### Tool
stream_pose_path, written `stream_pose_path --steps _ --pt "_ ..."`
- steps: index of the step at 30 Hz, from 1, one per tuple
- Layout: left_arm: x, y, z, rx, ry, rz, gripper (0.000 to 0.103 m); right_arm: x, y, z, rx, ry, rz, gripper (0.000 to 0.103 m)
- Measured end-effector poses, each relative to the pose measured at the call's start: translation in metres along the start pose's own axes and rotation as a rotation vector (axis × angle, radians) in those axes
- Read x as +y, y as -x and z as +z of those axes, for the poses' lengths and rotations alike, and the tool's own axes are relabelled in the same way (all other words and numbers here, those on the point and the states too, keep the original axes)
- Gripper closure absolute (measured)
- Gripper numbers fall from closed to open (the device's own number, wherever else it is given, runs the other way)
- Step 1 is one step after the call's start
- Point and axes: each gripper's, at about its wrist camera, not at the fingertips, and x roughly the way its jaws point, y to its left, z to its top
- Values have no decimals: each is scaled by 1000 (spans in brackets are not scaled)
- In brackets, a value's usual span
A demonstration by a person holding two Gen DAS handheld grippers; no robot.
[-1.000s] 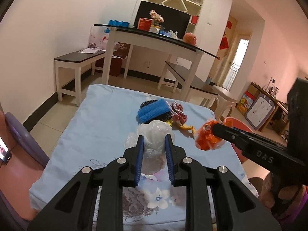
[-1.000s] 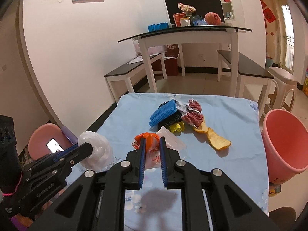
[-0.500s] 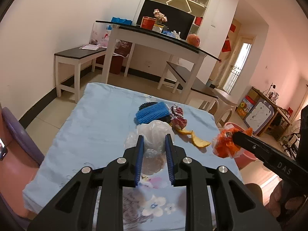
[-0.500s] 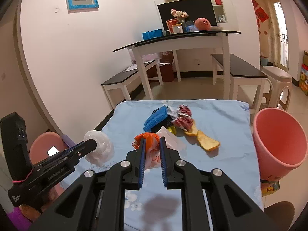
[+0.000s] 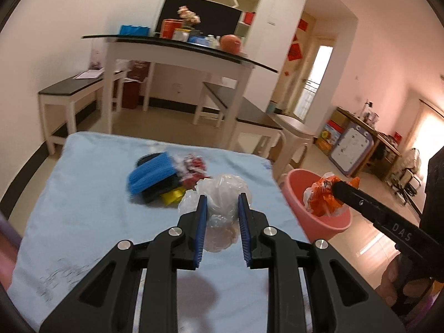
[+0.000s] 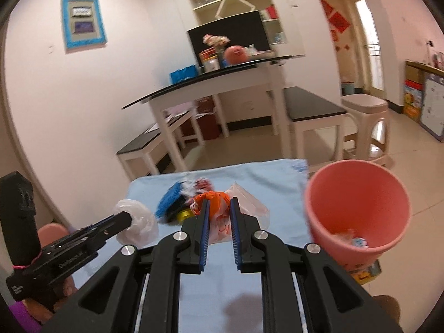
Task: Collect trash
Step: 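Carry the white bag with the left tool while the right tool carries the orange bag, then open both tools to drop the bags into the pink bucket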
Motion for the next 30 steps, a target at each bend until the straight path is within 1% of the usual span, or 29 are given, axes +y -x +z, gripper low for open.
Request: stream_pose_path --steps 4,10,16,24,27,30 --pt "-28 -19 8 6 -24 -53 81 -28 4 8 -23 -21 -55 89" --pt "-73 -44 12 15 -93 -130 81 -61 15 14 -64 -33 -129 89" --pt "-109 -75 12 59 -123 -197 81 -106 19 16 -91 -93 -172 89" --pt "-154 -121 2 126 -172 -254 81 -167 11 4 -66 -176 -214 89" --pt "-167 -140 -3 154 -196 -252 81 -184 4 -4 -46 -201 -223 89" --pt "-173 -156 -7 189 -194 -259 81 -197 -3 -10 -27 -222 -232 89"
